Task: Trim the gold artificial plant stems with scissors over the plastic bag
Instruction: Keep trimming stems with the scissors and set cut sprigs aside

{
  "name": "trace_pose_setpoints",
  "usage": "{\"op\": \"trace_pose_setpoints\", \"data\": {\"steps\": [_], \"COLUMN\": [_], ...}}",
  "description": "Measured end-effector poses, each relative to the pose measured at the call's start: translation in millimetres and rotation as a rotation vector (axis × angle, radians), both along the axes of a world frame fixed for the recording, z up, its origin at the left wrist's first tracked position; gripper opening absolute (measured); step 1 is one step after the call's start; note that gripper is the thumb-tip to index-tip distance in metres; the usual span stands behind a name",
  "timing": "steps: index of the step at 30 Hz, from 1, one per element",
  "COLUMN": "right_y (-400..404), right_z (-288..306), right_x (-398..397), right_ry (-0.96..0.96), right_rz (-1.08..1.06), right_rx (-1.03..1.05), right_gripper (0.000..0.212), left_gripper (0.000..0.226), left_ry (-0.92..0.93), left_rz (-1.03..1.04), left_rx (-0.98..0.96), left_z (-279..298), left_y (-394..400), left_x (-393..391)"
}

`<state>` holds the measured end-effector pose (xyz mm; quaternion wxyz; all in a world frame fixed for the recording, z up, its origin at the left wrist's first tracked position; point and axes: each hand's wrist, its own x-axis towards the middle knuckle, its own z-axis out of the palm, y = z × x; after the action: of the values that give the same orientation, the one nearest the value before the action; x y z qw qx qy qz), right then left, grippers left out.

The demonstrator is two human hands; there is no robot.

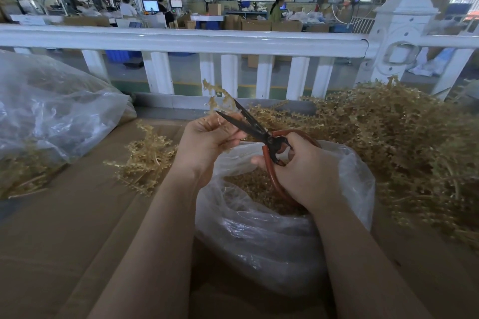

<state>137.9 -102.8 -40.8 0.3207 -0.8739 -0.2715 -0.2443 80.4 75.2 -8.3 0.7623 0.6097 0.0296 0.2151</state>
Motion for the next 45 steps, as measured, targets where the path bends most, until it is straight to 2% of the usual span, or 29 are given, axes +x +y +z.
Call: {"op": "trace_pose_setpoints", "data": {"steps": [11,17,21,25,32,38,45], "right_y": [-0.3,0.1,-0.3,-0.3,-1.0,-3.3,-1.5], "right_z": [-1.7,-2.6,-1.7,-0.9,-3.3,-3.5,-0.1], "right_x": [0.7,1.5,1.1,0.6,2.4,2.2,-0.6], "right_ry": [0.027,0.057,0.053,0.030,0.032,0.027,0.031], "right_rz": [-0.006,-0.004,-0.003,-0.005,0.000,0.004,0.043], "right_rx": [0.018,0.037,0.043,0.025,0.008,0.096,0.046], "right_gripper": [0.063,0.061,0.060,0.064,0.060,0.061,0.056], "left_gripper": [0.032,0.025,0.037,0.025,0.022,0.023,0.025], "left_ry": [0.020,-0.001,-0.034,-0.027,-0.015,0.008,0.018], "left_rz": [0.005,-0.004,-0.011,0.007,0.077,0.132,0.046], "left_rx": [0.035,0.027,0.040,0.020,0.052,-0.096,0.091], "left_z": [2.3,1.2,1.5,0.7,2.0,4.1,2.2], "left_y": [0.6,-0.1,1.3,1.7,0.5,1.8,-1.0], "left_x": [-0.9,0.9,0.4,0.7,0.4,-0.9,-1.8]}}
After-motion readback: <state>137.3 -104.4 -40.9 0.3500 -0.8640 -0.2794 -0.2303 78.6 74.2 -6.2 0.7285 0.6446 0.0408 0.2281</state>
